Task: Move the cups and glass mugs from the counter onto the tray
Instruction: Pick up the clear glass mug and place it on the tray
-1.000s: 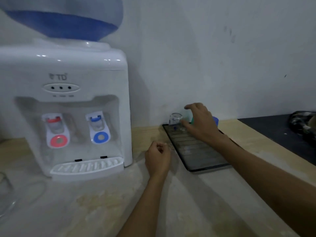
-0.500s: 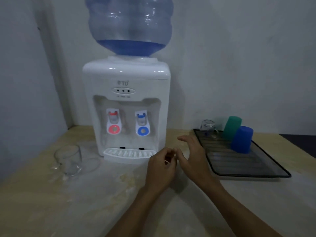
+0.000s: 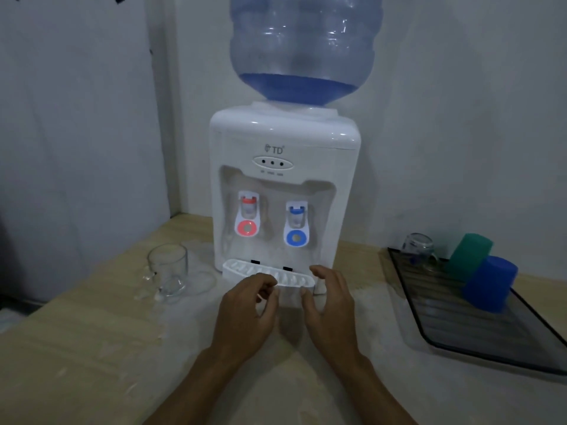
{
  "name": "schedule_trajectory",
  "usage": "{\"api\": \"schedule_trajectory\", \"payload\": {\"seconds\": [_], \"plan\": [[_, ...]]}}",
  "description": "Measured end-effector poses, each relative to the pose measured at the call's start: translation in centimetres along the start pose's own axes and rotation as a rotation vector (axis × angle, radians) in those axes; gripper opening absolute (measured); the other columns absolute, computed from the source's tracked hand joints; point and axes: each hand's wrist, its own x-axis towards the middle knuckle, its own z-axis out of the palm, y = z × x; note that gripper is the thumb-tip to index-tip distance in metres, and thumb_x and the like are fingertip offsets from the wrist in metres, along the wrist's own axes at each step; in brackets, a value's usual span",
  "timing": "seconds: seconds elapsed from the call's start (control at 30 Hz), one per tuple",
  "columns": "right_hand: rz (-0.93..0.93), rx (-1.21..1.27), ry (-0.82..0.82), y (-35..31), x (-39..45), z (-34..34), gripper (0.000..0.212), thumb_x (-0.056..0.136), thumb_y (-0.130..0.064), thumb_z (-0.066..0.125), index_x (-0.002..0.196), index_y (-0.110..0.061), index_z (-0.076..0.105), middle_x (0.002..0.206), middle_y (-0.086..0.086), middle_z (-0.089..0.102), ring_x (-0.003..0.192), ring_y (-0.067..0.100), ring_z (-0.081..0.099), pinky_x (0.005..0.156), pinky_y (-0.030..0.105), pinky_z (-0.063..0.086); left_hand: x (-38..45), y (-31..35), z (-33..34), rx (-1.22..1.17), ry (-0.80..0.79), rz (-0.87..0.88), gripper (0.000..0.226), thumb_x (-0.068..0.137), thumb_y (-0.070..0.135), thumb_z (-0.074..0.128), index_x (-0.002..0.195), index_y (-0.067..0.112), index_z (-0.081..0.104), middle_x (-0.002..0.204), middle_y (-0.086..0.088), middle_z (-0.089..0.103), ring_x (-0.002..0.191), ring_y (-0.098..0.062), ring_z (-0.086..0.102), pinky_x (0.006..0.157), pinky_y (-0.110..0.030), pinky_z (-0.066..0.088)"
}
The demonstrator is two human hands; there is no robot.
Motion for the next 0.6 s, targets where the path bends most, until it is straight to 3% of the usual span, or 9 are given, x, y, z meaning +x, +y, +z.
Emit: {"api": "schedule_trajectory", "payload": {"seconds": [0.07, 0.2, 0.3, 0.4, 0.47, 0.53, 0.6], "plan": [[-0.004, -0.019, 0.003, 0.3, -0.1, -0.4, 0.035, 0.094, -0.02, 0.069, 0.129, -0.018, 0.063, 0.122, -0.004, 0.064, 0.114, 0.013, 0.062, 0.1, 0.012, 0.043, -0.2, -0.4, -0.3, 0.009, 0.032, -0.011, 0.005, 0.092, 0.016, 0.073, 0.097, 0.017, 0.074, 0.084, 0.01, 0.071, 0.074, -0.004, 0.065, 0.067, -0.016, 0.052], [-0.008, -0.03, 0.018, 0.1, -0.5, -1.1, 0.037, 0.09, -0.023, 0.066, 0.126, -0.028, 0.059, 0.119, -0.01, 0.06, 0.11, 0.006, 0.058, 0.098, 0.0, 0.035, -0.1, -1.3, -0.7, 0.019, 0.146, -0.074, 0.014, 0.09, 0.01, 0.076, 0.102, 0.017, 0.074, 0.087, 0.008, 0.072, 0.077, 0.001, 0.064, 0.069, -0.01, 0.049], [0.004, -0.03, 0.026, 0.3, -0.6, -1.4, 0.037, 0.09, -0.019, 0.068, 0.127, -0.019, 0.064, 0.12, -0.006, 0.062, 0.111, 0.01, 0.059, 0.098, -0.001, 0.034, 0.5, -1.8, -1.6, 0.058, 0.301, -0.056, 0.019, 0.09, 0.004, 0.075, 0.107, 0.011, 0.071, 0.092, 0.001, 0.07, 0.079, 0.001, 0.06, 0.074, -0.007, 0.046], [0.029, -0.029, 0.008, 0.5, -0.5, -1.3, 0.038, 0.092, -0.016, 0.072, 0.128, -0.015, 0.065, 0.122, -0.001, 0.063, 0.113, 0.014, 0.059, 0.098, 0.005, 0.038, 1.3, -2.6, -3.5, 0.138, 0.49, -0.049, 0.025, 0.089, 0.01, 0.073, 0.112, 0.005, 0.067, 0.101, -0.008, 0.068, 0.091, -0.017, 0.061, 0.082, -0.028, 0.052], [0.022, -0.023, 0.016, 0.5, -0.6, -1.1, 0.036, 0.092, -0.015, 0.073, 0.127, -0.017, 0.064, 0.122, -0.002, 0.062, 0.113, 0.014, 0.059, 0.1, 0.02, 0.044, 2.0, -3.3, -5.1, 0.243, 0.608, -0.078, 0.037, 0.086, 0.016, 0.074, 0.119, 0.004, 0.062, 0.112, -0.014, 0.066, 0.103, -0.031, 0.062, 0.091, -0.042, 0.049], [0.022, -0.039, 0.045, 1.2, -0.6, -1.5, 0.035, 0.092, -0.015, 0.074, 0.126, -0.019, 0.064, 0.12, -0.003, 0.062, 0.112, 0.017, 0.06, 0.098, 0.032, 0.048, 3.0, -3.8, -5.9, 0.328, 0.673, -0.109, 0.051, 0.083, 0.023, 0.077, 0.127, 0.004, 0.058, 0.124, -0.016, 0.062, 0.116, -0.037, 0.058, 0.098, -0.048, 0.043], [0.004, -0.039, 0.054, 1.4, -0.5, -1.3, 0.034, 0.092, -0.014, 0.075, 0.125, -0.016, 0.066, 0.118, 0.0, 0.064, 0.11, 0.022, 0.062, 0.096, 0.035, 0.048, 3.2, -4.9, -7.3, 0.401, 0.691, -0.178, 0.066, 0.081, 0.03, 0.081, 0.135, 0.003, 0.055, 0.136, -0.016, 0.057, 0.126, -0.038, 0.054, 0.102, -0.05, 0.04]]}}
